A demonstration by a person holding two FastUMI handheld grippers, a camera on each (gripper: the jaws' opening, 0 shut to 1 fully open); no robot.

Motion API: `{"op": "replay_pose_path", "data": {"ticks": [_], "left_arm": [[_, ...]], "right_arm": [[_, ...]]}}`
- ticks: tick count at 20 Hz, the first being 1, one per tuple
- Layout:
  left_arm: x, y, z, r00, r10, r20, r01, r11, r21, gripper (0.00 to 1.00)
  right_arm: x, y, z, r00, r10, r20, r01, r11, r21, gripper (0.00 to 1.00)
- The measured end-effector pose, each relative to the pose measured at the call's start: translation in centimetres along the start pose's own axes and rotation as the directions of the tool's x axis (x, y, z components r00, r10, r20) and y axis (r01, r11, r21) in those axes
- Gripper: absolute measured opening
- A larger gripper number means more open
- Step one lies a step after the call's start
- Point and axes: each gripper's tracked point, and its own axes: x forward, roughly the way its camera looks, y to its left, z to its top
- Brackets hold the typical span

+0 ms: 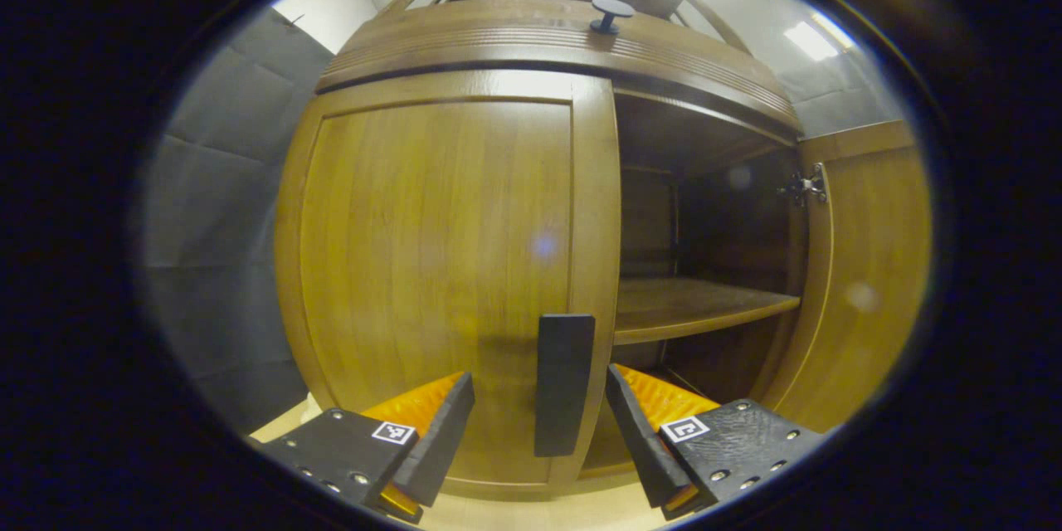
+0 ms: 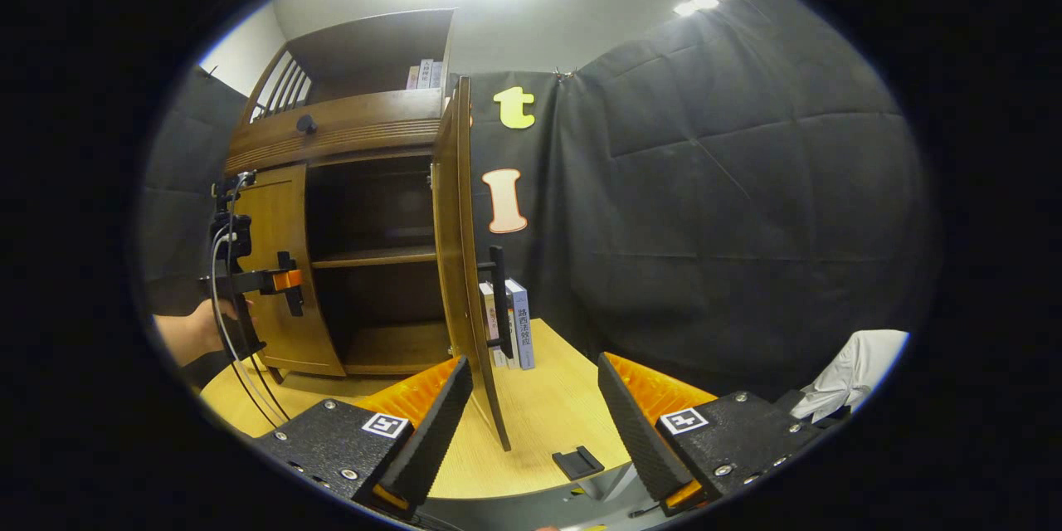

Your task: Open the right door of the double-door shoe cabinet with the right hand, and open the left door with the left hand.

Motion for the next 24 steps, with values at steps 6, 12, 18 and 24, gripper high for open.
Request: {"op": "replay_pose_path", "data": {"ticks": [6, 12, 18, 24], "left_arm": [[0.4, -1.0, -0.2, 1.000, -0.022, -0.012, 0.021, 0.999, -0.037, 0.75], [0.1, -0.3, 0.2, 1.000, 0.024, -0.016, -0.024, 1.000, 0.007, 0.24], [-0.7, -0.1, 0.9, 0.999, 0.033, -0.014, -0.034, 0.999, -0.007, 0.23], [-1.1, 0.1, 2.1, 1.000, 0.029, -0.012, -0.029, 0.999, -0.026, 0.14]], "right_arm": [[0.3, 0.1, -0.5, 0.999, 0.048, -0.010, -0.049, 0.999, -0.015, 0.94], [0.6, 0.6, -0.7, 0.994, 0.108, -0.016, -0.108, 0.994, 0.003, 0.94], [0.7, 1.4, -0.5, 0.985, 0.170, -0.008, -0.170, 0.985, 0.015, 0.94], [0.8, 3.7, 0.3, 0.976, 0.217, 0.011, -0.217, 0.976, 0.020, 0.94]]}}
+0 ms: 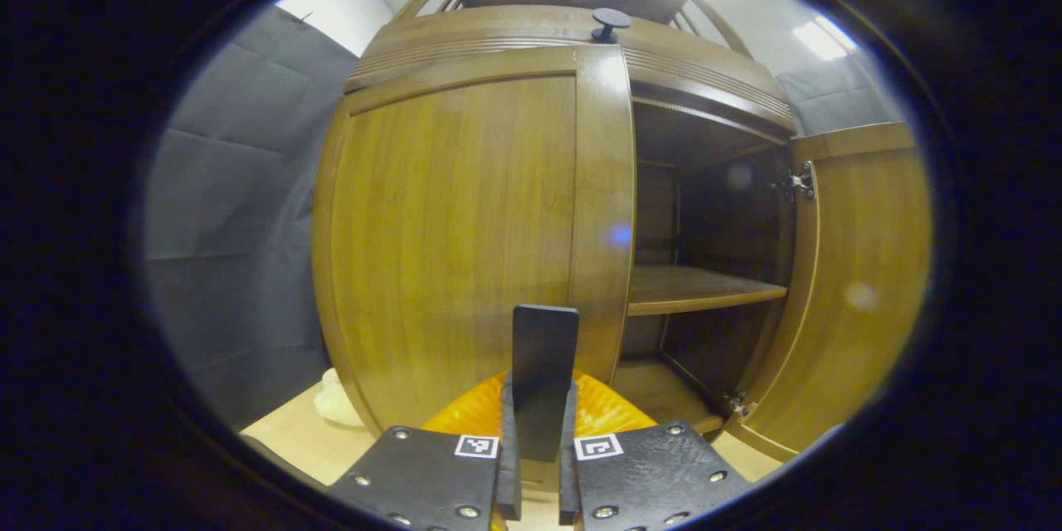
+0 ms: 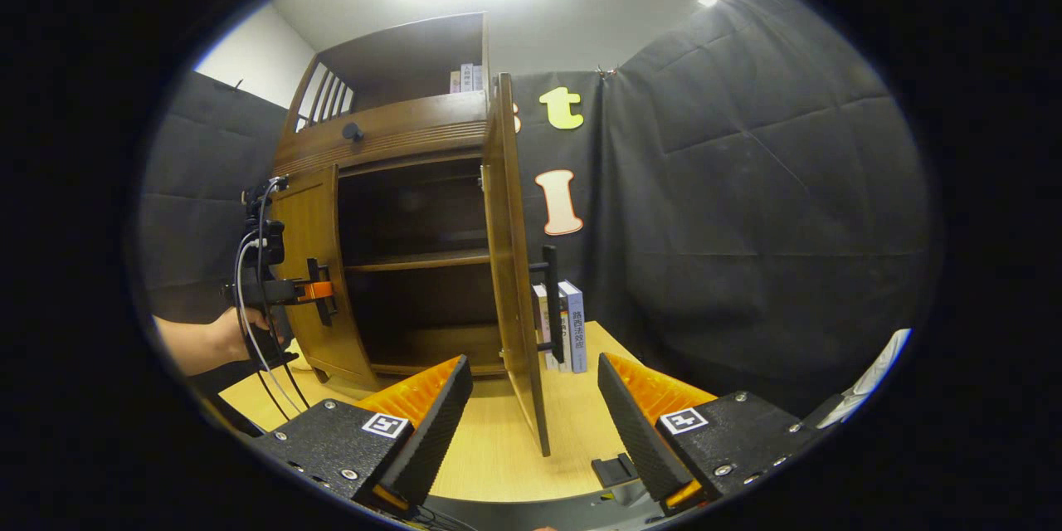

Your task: Open the right door of the double-door shoe cabinet with the right hand, and open the left door with the left hand.

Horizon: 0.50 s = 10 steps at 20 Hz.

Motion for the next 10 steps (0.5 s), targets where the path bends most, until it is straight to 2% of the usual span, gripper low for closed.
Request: {"op": "replay_pose_path", "data": {"ticks": [1, 2, 3, 4, 7, 8, 10], "left_arm": [[-0.1, 0.0, 0.2, 1.000, -0.003, 0.003, 0.003, 1.000, -0.003, 0.18], [-0.3, 0.1, 0.4, 1.000, -0.008, 0.006, 0.008, 1.000, -0.005, 0.18], [-0.4, 0.1, 0.6, 1.000, -0.014, 0.006, 0.014, 1.000, -0.007, 0.13], [-0.5, 0.1, 0.9, 1.000, -0.021, 0.005, 0.021, 1.000, -0.008, 0.18], [-0.8, 0.1, 1.6, 0.999, -0.038, 0.005, 0.038, 0.999, -0.009, 0.18], [-0.9, 0.1, 1.5, 0.999, -0.042, 0.005, 0.042, 0.999, -0.011, 0.23], [-0.9, 0.2, 1.7, 0.999, -0.046, 0.004, 0.046, 0.999, -0.017, 0.13]], "right_arm": [[-0.1, 0.6, 0.1, 1.000, 0.008, 0.005, -0.008, 1.000, 0.001, 0.94], [-0.2, 1.2, 0.2, 1.000, 0.010, 0.008, -0.010, 1.000, 0.001, 0.94], [-0.4, 1.7, -0.1, 1.000, 0.012, 0.005, -0.012, 1.000, 0.004, 0.94], [-0.6, 2.4, -0.2, 1.000, 0.016, 0.005, -0.016, 1.000, 0.010, 0.92], [-1.2, 4.8, -0.8, 0.999, 0.038, -0.010, -0.038, 0.999, 0.019, 0.94], [-1.5, 5.7, -0.7, 0.999, 0.047, -0.008, -0.047, 0.999, 0.015, 0.94], [-1.9, 7.0, -0.7, 0.998, 0.057, -0.008, -0.057, 0.998, 0.001, 0.94]]}}
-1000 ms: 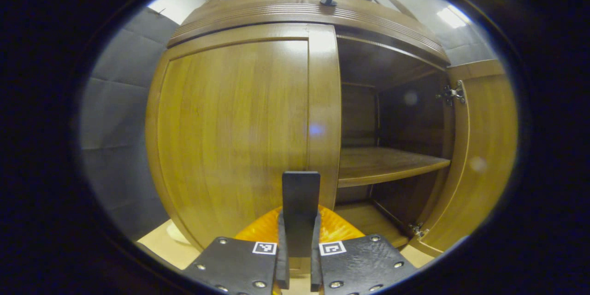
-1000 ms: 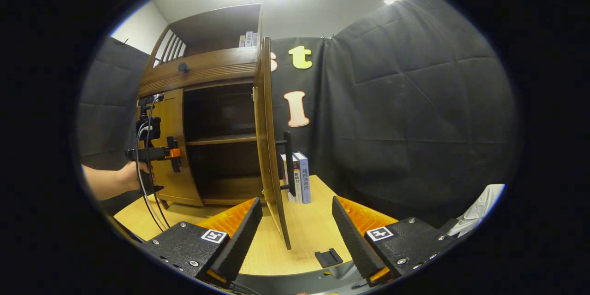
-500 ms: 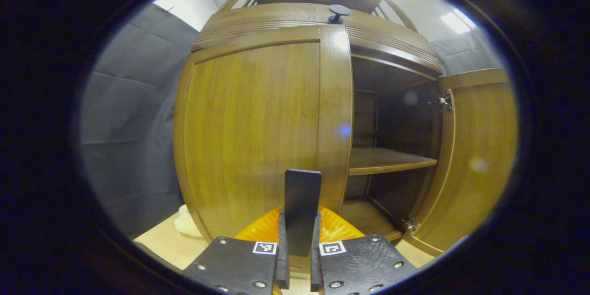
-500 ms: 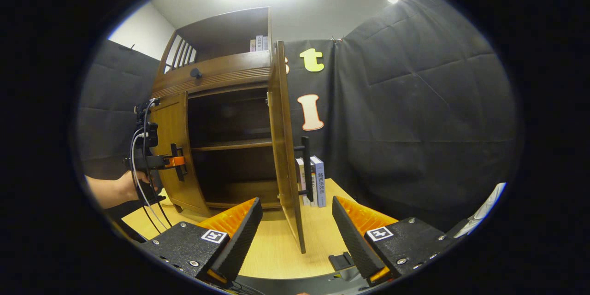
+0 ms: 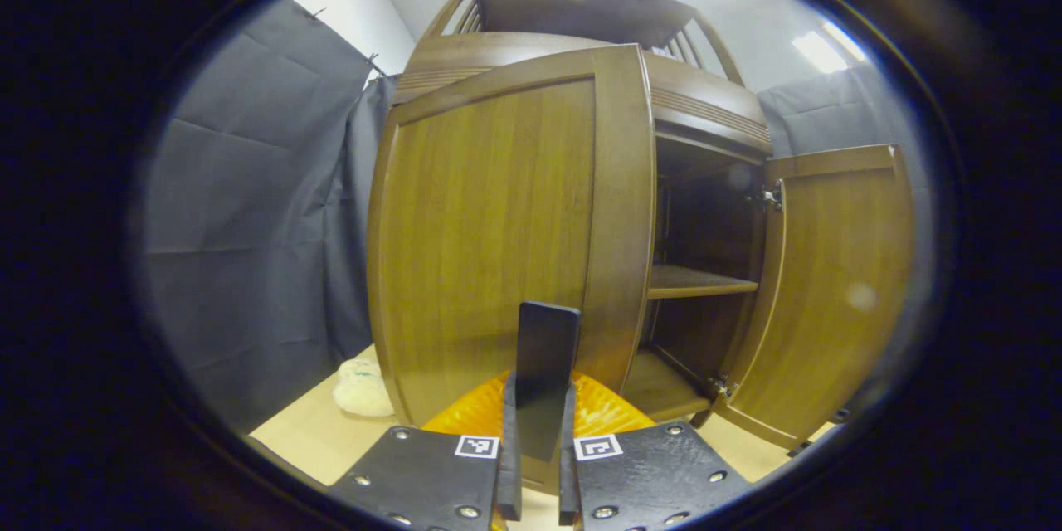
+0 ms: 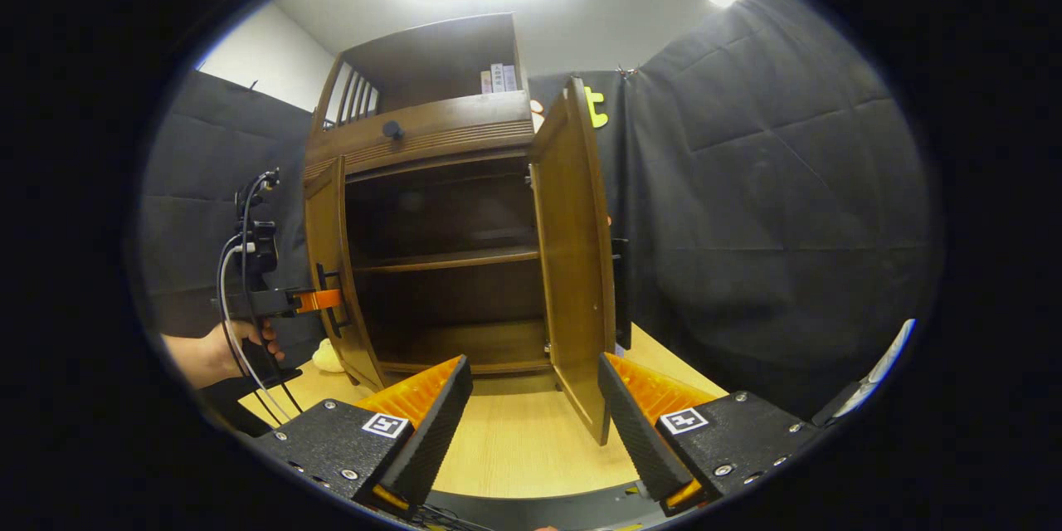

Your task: Open the right door of the double-door shoe cabinet with the right hand, and open the left door with the left hand.

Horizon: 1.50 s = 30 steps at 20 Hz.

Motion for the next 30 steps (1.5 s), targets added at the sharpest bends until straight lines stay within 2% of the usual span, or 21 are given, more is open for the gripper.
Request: {"op": "replay_pose_path", "data": {"ticks": [4, 5, 6, 7, 8, 9, 10, 13, 16, 18, 19, 21, 22, 26, 27, 30], "left_arm": [[-0.3, 0.1, 0.6, 1.000, -0.005, 0.000, 0.005, 1.000, -0.009, 0.13], [-0.4, 0.2, 0.9, 1.000, -0.006, 0.001, 0.006, 1.000, -0.013, 0.22], [-0.4, 0.2, 1.0, 1.000, -0.005, 0.003, 0.005, 1.000, -0.015, 0.18], [-0.4, 0.2, 1.2, 1.000, -0.005, 0.004, 0.005, 1.000, -0.010, 0.13], [-0.5, 0.2, 1.1, 1.000, -0.005, 0.006, 0.005, 1.000, -0.006, 0.13], [-0.4, 0.2, 1.2, 1.000, -0.004, 0.006, 0.004, 1.000, -0.006, 0.18], [-0.6, 0.4, 1.4, 1.000, -0.003, 0.005, 0.003, 1.000, -0.013, 0.22], [-0.5, 0.5, 1.7, 1.000, -0.004, 0.006, 0.005, 1.000, -0.027, 0.22], [-0.6, 0.5, 2.0, 1.000, -0.004, 0.008, 0.004, 1.000, -0.025, 0.13], [-0.9, 0.7, 2.0, 1.000, 0.003, 0.008, -0.003, 0.999, -0.038, 0.15], [-1.0, 0.9, 2.0, 1.000, 0.008, 0.009, -0.007, 0.999, -0.043, 0.17], [-1.1, 1.3, 2.3, 1.000, 0.019, 0.014, -0.018, 0.999, -0.050, 0.22], [-1.0, 1.5, 2.3, 1.000, 0.027, 0.017, -0.026, 0.999, -0.048, 0.20], [-1.0, 3.6, 2.2, 0.996, 0.086, 0.023, -0.085, 0.996, -0.020, 0.13], [-1.0, 3.5, 2.1, 0.996, 0.092, 0.022, -0.092, 0.996, -0.022, 0.13], [-1.2, 4.3, 2.2, 0.992, 0.126, 0.027, -0.125, 0.992, -0.017, 0.12]], "right_arm": [[-0.5, 2.1, -0.1, 1.000, 0.015, -0.001, -0.015, 1.000, 0.002, 0.94], [-0.6, 2.6, -0.1, 1.000, 0.018, -0.002, -0.018, 1.000, -0.003, 0.94], [-0.6, 3.1, -0.1, 1.000, 0.022, -0.003, -0.022, 1.000, -0.007, 0.92], [-0.7, 3.6, -0.1, 1.000, 0.025, -0.003, -0.025, 1.000, -0.009, 0.94], [-0.6, 4.1, -0.1, 1.000, 0.030, -0.005, -0.030, 0.999, -0.009, 0.92], [-0.6, 4.7, -0.2, 0.999, 0.037, -0.007, -0.037, 0.999, -0.008, 0.94], [-0.6, 5.3, -0.2, 0.999, 0.043, -0.007, -0.043, 0.999, -0.008, 0.92], [-0.7, 7.2, -0.1, 0.998, 0.064, -0.006, -0.064, 0.998, -0.020, 0.94], [-0.8, 8.9, -0.4, 0.996, 0.085, -0.013, -0.085, 0.996, -0.031, 0.94], [-1.0, 9.8, -0.6, 0.996, 0.093, -0.015, -0.094, 0.995, -0.035, 0.92], [-1.1, 10.3, -0.6, 0.995, 0.097, -0.016, -0.097, 0.994, -0.040, 0.94], [-1.2, 11.0, -0.7, 0.995, 0.102, -0.016, -0.103, 0.994, -0.048, 0.92], [-1.3, 11.2, -0.7, 0.995, 0.103, -0.016, -0.103, 0.993, -0.049, 0.94], [-1.4, 12.4, -1.2, 0.994, 0.103, -0.025, -0.105, 0.994, -0.044, 0.92], [-1.5, 12.6, -1.3, 0.994, 0.105, -0.026, -0.106, 0.993, -0.045, 0.94], [-1.5, 13.9, -1.3, 0.993, 0.116, -0.024, -0.117, 0.992, -0.052, 0.94]]}}
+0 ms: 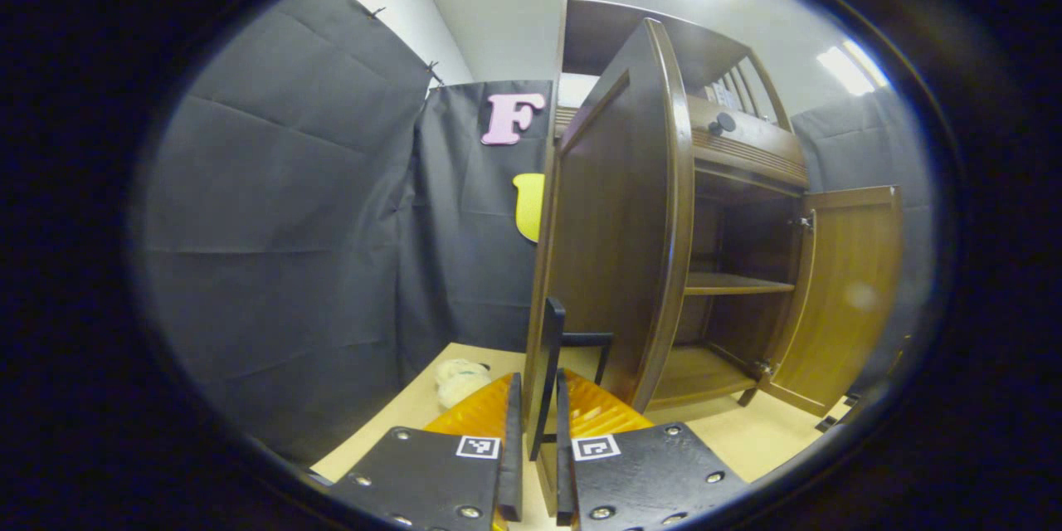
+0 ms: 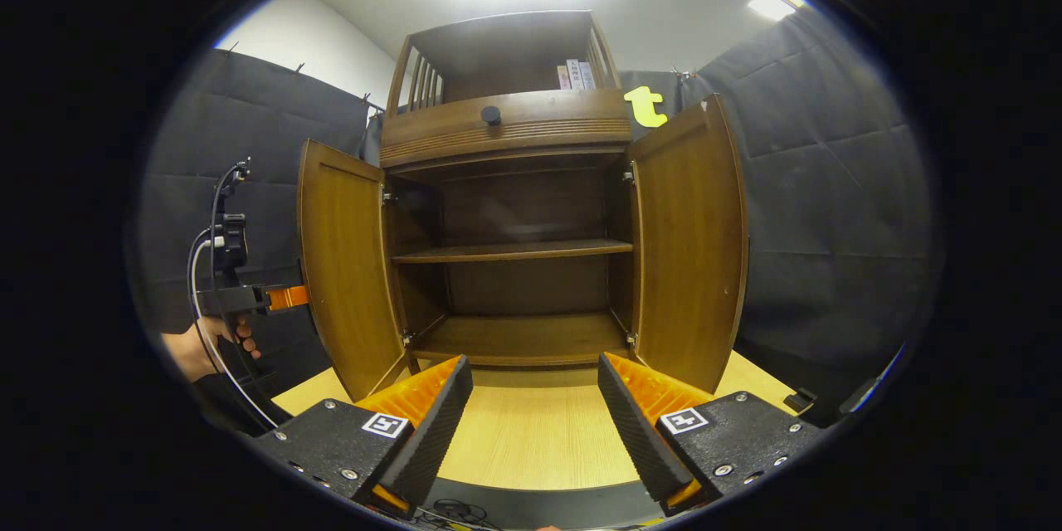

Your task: Open the right door of the double-door shoe cabinet with the right hand, and open the left door with the left hand.

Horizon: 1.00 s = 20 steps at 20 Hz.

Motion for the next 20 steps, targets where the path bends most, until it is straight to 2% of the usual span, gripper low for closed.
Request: {"op": "replay_pose_path", "data": {"ticks": [4, 8, 10, 14, 17, 19, 20], "left_arm": [[0.1, 0.9, -0.1, 0.999, 0.035, 0.010, -0.035, 0.999, 0.013, 0.12], [0.3, 3.0, 0.3, 0.995, 0.086, 0.044, -0.089, 0.993, 0.073, 0.14], [0.3, 2.7, 0.5, 0.996, 0.074, 0.056, -0.077, 0.994, 0.071, 0.16], [0.0, 2.6, 0.8, 0.996, 0.048, 0.082, -0.055, 0.994, 0.095, 0.19], [-0.1, 1.9, 1.0, 0.996, 0.023, 0.087, -0.030, 0.997, 0.077, 0.21], [-0.3, 1.0, 1.0, 0.996, 0.007, 0.092, -0.012, 0.999, 0.053, 0.21], [-0.5, 0.8, 1.1, 0.995, 0.003, 0.097, -0.008, 0.999, 0.048, 0.17]], "right_arm": [[0.1, 1.5, 0.1, 1.000, 0.013, 0.006, -0.012, 1.000, -0.009, 0.94], [0.1, 2.0, 0.3, 1.000, 0.009, 0.013, -0.009, 1.000, -0.005, 0.94], [0.2, 2.0, 0.6, 1.000, -0.001, 0.018, 0.001, 1.000, -0.006, 0.92], [-0.2, 1.6, 1.6, 0.998, -0.043, 0.046, 0.043, 0.999, -0.003, 0.94], [-0.7, 0.4, 2.3, 0.995, -0.071, 0.075, 0.071, 0.997, -0.004, 0.94], [-1.3, -0.7, 2.8, 0.993, -0.080, 0.089, 0.080, 0.997, 0.010, 0.94], [-1.6, -1.4, 3.0, 0.992, -0.088, 0.092, 0.087, 0.996, 0.016, 0.92]]}}
